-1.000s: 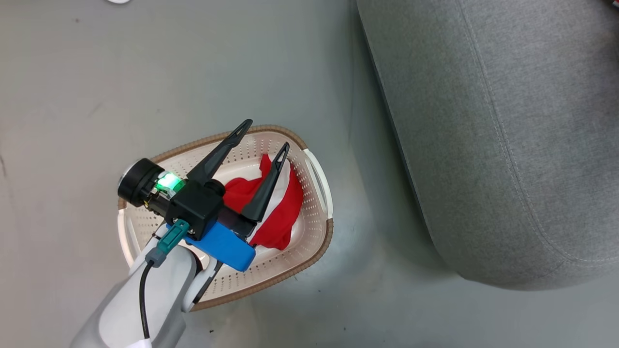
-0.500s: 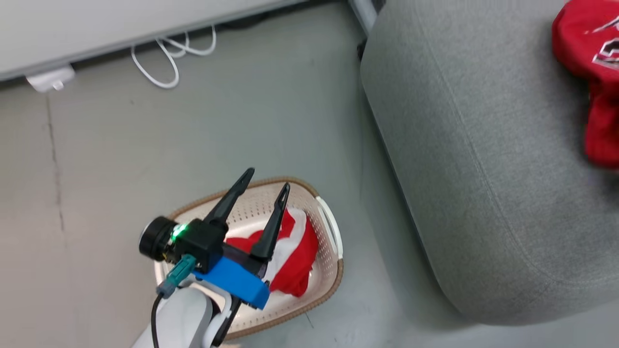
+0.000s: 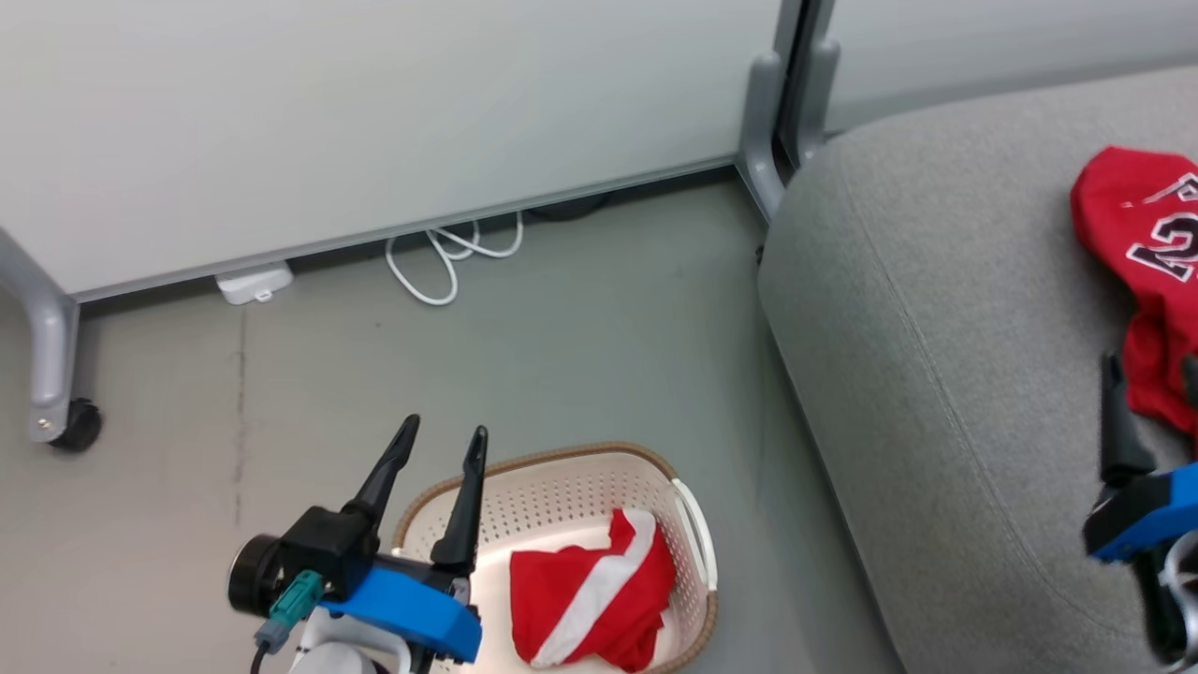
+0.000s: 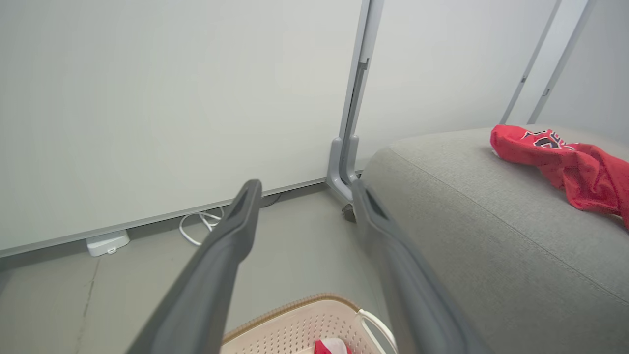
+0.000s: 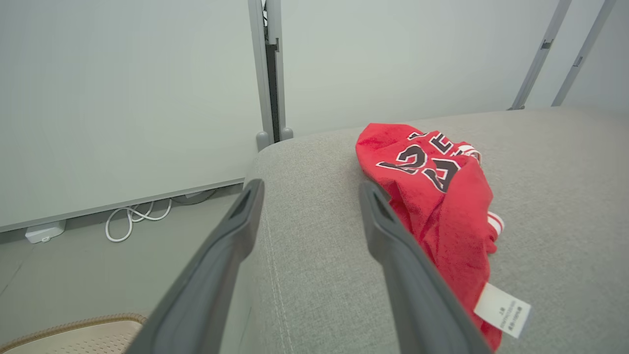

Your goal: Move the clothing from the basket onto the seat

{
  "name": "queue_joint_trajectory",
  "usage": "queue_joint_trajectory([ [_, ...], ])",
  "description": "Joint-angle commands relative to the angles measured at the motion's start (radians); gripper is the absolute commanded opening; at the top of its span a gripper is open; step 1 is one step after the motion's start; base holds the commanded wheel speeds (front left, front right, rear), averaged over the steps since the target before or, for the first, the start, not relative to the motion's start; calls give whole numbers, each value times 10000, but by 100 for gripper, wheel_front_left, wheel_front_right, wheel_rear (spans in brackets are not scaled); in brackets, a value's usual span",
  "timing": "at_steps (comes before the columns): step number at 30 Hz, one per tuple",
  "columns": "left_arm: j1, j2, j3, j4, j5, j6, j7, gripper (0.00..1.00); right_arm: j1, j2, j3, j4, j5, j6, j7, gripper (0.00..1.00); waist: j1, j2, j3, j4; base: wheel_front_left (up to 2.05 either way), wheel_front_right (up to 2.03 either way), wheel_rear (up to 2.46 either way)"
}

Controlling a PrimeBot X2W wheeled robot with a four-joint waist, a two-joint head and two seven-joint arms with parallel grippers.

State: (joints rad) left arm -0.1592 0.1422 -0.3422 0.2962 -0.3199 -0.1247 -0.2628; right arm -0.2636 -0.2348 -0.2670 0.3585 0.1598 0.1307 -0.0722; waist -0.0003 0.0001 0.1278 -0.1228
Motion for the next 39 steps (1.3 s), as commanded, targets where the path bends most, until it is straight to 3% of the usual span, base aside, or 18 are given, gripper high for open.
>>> queue_joint_trajectory([
  [1, 176, -33, 210, 37, 89, -56, -29, 100, 459, 326, 91, -546, -98, 1, 70, 100, 3, -1, -412, 389, 0, 0, 0],
  [7, 640, -148, 989, 85, 277, -67, -28, 100, 1718, 1316, 551, -2615, -324, 1, 510, 100, 3, -1, -773, 840, 0, 0, 0],
  [14, 967, -284, 1595, 265, 473, -75, -28, 100, 2555, 1713, 1182, -3596, -299, 1, 805, 100, 3, -1, -1100, 1322, 0, 0, 0],
  [22, 1167, -407, 2157, 359, 621, -59, -28, 100, 2942, 1836, 1927, -3726, -119, 1, 957, 100, 3, -1, -1274, 1697, 0, 0, 0],
  [39, 1333, -544, 2440, 370, 734, -62, -28, 100, 2901, 1850, 2153, -3444, -2, 3, 783, 100, 3, -1, -1231, 1716, 0, 0, 0],
])
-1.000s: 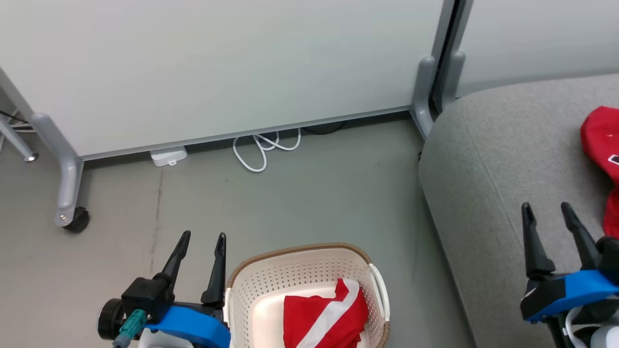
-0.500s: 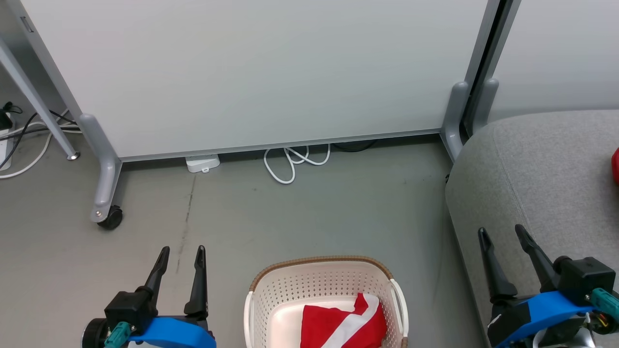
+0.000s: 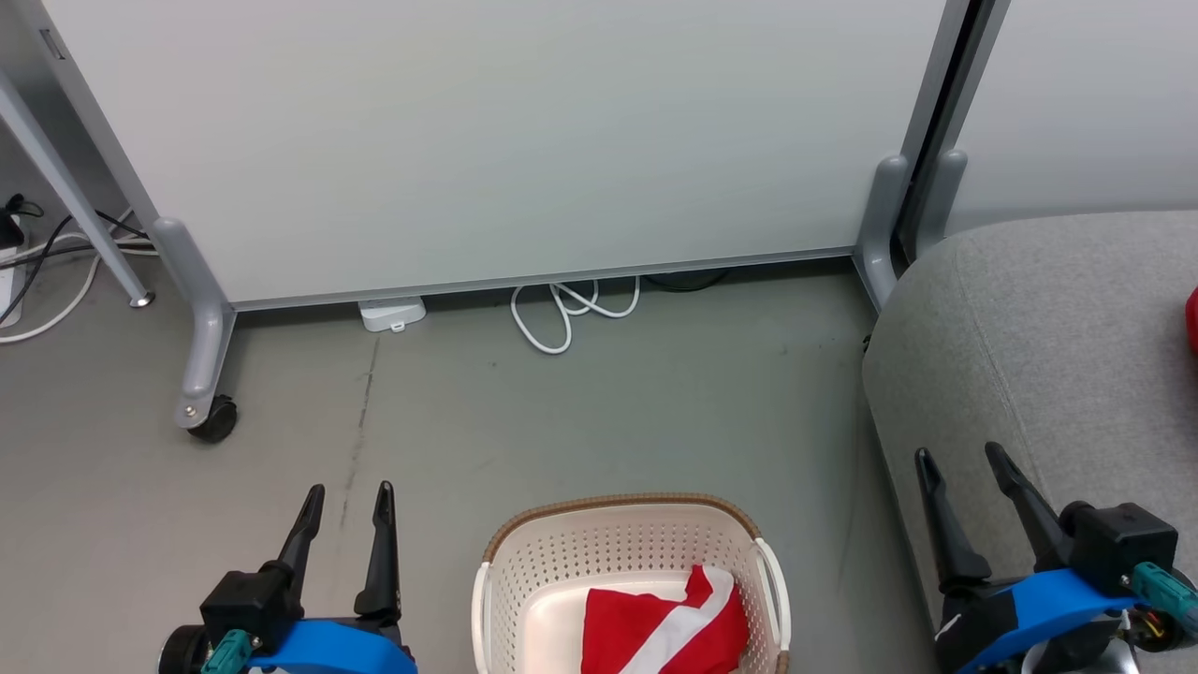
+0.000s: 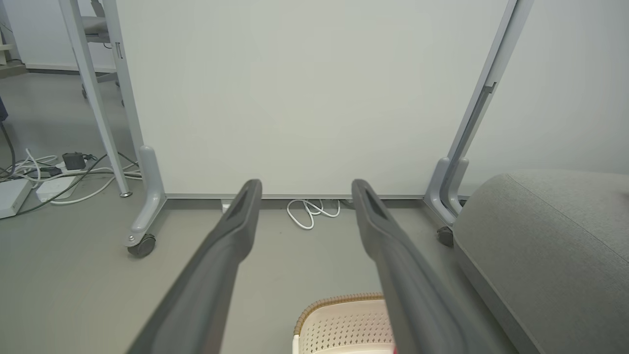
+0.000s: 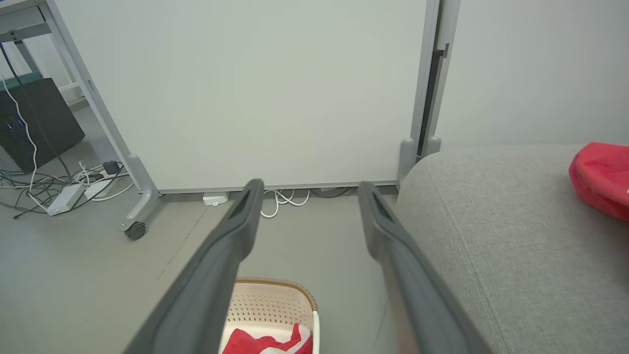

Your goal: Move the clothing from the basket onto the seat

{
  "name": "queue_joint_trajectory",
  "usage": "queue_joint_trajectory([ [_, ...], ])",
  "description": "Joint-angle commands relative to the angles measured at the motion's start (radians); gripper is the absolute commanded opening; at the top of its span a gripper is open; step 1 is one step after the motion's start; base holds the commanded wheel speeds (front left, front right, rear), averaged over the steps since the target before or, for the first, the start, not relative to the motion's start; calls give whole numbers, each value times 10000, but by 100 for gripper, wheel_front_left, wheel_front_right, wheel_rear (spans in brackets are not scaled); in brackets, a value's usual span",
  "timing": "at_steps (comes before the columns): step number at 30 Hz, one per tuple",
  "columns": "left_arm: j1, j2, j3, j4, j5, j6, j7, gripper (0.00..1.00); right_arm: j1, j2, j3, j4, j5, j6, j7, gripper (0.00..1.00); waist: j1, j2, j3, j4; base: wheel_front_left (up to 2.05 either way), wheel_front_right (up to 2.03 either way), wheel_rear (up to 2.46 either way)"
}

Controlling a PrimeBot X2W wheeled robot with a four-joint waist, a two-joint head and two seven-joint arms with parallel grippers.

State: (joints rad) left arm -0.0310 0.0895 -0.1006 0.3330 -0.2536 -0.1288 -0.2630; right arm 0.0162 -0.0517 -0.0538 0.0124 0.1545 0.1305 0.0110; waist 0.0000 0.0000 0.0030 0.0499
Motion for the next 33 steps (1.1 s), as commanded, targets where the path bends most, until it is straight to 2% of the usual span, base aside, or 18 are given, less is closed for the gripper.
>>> queue_joint_trajectory([
  [1, 48, -21, 18, -2, 67, -22, -26, 100, 85, 19, 31, 31, 60, 5, -46, 100, 0, 0, 36, -21, 0, 0, 0],
  [9, -221, -34, -84, -9, 40, -22, -26, 100, -241, 20, 99, -86, 6, 5, -111, 100, 0, 0, 487, -126, 0, 0, 0],
  [18, -742, -76, -396, -47, 53, -22, -26, 100, -836, 18, 307, -390, -107, 5, -219, 100, 0, 0, 1689, -421, 0, 0, 0],
  [26, -1781, 51, -1113, 303, 65, -23, -28, 100, -1772, 15, 662, -756, -251, 5, -290, 100, 0, 0, 3693, -1093, 0, 0, 0],
  [33, -3151, 369, -2178, 1400, -156, -23, -28, 100, -2663, 18, 1008, -851, -125, 5, -557, 100, 0, 0, 5338, -1930, 0, 0, 0],
])
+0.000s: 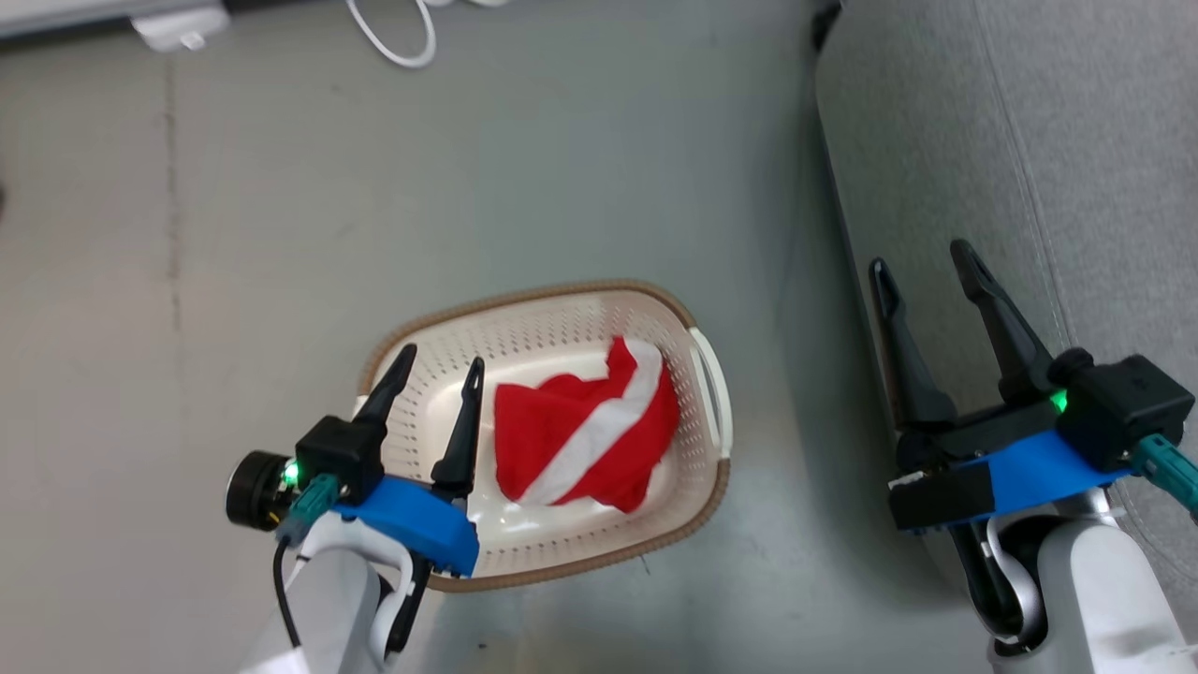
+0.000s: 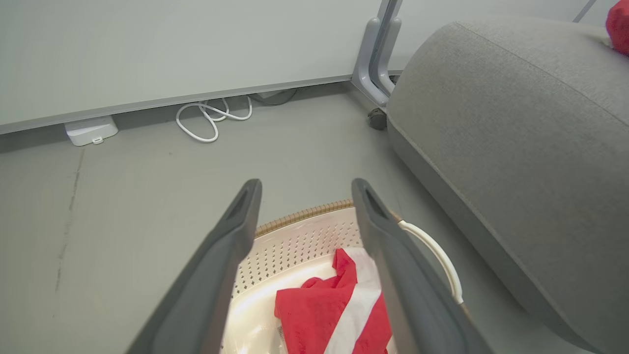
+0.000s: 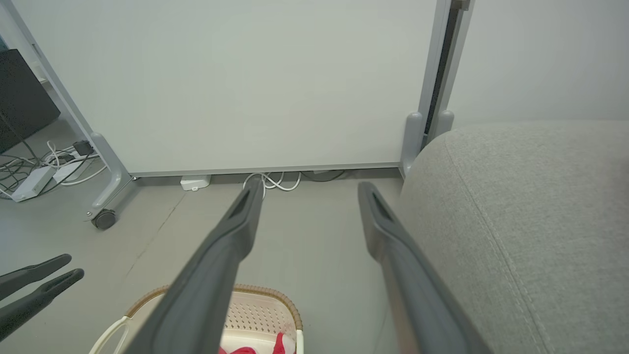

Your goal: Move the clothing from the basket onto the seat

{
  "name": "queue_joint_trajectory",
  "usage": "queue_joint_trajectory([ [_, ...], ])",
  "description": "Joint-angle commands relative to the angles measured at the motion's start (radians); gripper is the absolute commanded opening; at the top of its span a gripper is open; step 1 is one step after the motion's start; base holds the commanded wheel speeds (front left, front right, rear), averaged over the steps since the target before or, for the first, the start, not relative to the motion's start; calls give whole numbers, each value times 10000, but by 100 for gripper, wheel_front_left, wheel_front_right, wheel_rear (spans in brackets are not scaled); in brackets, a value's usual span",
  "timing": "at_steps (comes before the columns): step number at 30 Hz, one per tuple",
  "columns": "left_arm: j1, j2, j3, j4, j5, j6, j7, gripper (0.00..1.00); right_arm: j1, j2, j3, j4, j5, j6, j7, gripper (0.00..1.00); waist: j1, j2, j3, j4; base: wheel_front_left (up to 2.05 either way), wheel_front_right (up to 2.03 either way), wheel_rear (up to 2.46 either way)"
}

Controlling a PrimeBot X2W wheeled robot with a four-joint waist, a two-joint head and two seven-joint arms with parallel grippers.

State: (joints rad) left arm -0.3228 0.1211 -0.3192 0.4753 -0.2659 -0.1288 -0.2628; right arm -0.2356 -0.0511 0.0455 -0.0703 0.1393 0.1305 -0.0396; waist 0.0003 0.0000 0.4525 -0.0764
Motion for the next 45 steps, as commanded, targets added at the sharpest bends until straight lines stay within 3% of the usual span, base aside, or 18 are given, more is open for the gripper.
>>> queue_joint_trajectory([
  [1, -392, 104, -148, 176, -71, -23, -30, 100, -247, 11, 67, -19, 50, 5, -86, 100, -3, 0, 1038, -797, 0, 0, 0],
  [11, -2136, 797, -1983, 2277, -306, -23, -30, 100, -1064, 14, 899, 185, 546, 5, -699, 100, -3, 0, 2653, -2128, 0, 0, 0],
  [24, -3877, 1921, -3979, 4455, -551, -22, 486, 100, -1289, 16, 1615, 594, 1202, 5, -1437, 100, -3, 0, 3866, -3387, 0, 0, 0],
  [37, -5265, 2855, -5966, 5087, -723, -22, 1548, 100, -1181, 15, 2047, 997, 1523, 5, -1871, 100, -3, 0, 4380, -3602, 0, 0, 0],
  [45, -5792, 2986, -6527, 5512, -1068, -22, 2016, 100, -966, 13, 2144, 927, 1611, 5, -1910, 100, -3, 0, 4564, -3513, 0, 0, 0],
])
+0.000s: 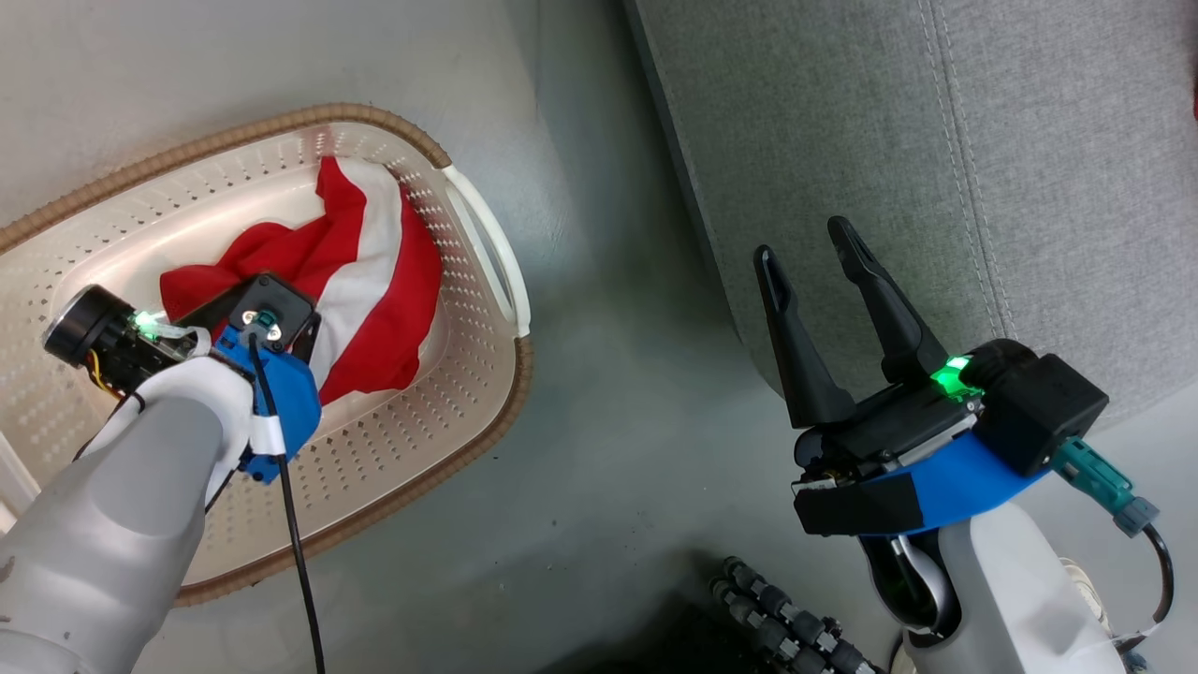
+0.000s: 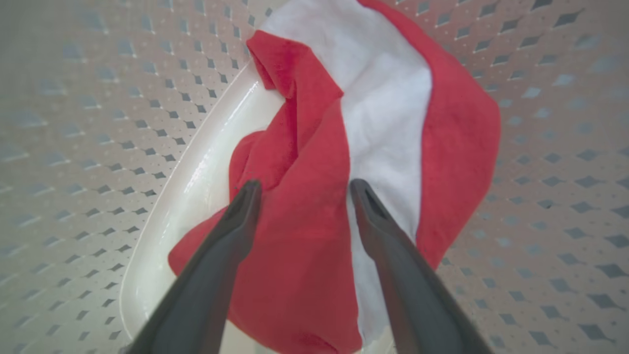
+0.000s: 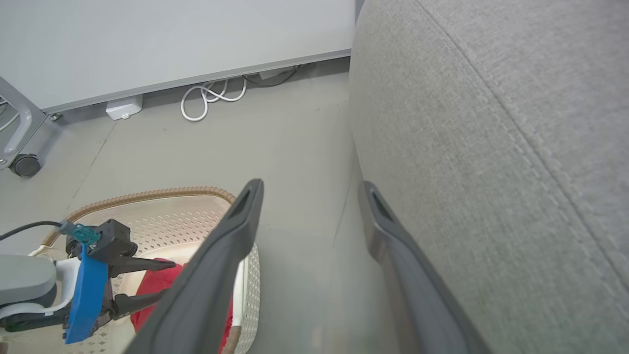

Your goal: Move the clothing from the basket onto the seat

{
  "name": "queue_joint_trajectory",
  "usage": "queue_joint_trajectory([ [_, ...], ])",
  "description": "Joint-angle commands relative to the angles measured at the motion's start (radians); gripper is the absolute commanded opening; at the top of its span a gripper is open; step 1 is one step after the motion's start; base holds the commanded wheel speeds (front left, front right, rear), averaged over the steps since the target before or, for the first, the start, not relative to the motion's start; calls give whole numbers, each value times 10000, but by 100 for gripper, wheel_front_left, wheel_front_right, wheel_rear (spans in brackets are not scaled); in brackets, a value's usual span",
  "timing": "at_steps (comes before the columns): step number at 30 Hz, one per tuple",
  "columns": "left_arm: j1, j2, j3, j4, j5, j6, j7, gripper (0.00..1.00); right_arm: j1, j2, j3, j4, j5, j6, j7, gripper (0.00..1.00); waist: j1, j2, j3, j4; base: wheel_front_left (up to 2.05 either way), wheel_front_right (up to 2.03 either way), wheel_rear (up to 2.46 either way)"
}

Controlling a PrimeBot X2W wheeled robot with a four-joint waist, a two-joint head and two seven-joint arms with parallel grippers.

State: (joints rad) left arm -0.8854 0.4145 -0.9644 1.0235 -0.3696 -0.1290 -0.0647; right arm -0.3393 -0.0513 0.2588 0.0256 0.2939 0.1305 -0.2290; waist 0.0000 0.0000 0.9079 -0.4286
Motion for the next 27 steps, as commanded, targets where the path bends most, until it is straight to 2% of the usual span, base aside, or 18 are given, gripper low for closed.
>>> queue_joint_trajectory([
  [1, -197, 47, -171, 63, -89, -20, 123, 100, 104, 17, 14, -56, 64, 5, -20, 100, 0, 0, 23, 19, 0, 0, 0],
  [11, -499, -87, -1212, 505, -348, -20, 1024, 100, 392, 15, -36, -329, 22, 3, 44, 100, 0, 0, 169, 134, 0, 0, 0],
  [12, -520, -104, -1314, 569, -360, -20, 1123, 73, 402, 15, -37, -343, 25, 5, 56, 100, 0, 0, 169, 139, 0, 0, 0],
  [13, -546, -122, -1407, 602, -364, -20, 1177, 31, 392, 17, -44, -357, 29, 5, 71, 100, 0, 0, 168, 142, 0, 0, 0],
  [14, -522, -180, -1498, 572, -432, -20, 1187, 0, 402, 17, -49, -377, 37, 3, 82, 100, 0, 0, 166, 141, 0, 0, 0],
  [27, -747, -187, -2090, 802, -1054, -20, 779, 0, 383, 17, -94, -404, 13, 3, 125, 100, 0, 0, 143, 117, 0, 0, 0],
])
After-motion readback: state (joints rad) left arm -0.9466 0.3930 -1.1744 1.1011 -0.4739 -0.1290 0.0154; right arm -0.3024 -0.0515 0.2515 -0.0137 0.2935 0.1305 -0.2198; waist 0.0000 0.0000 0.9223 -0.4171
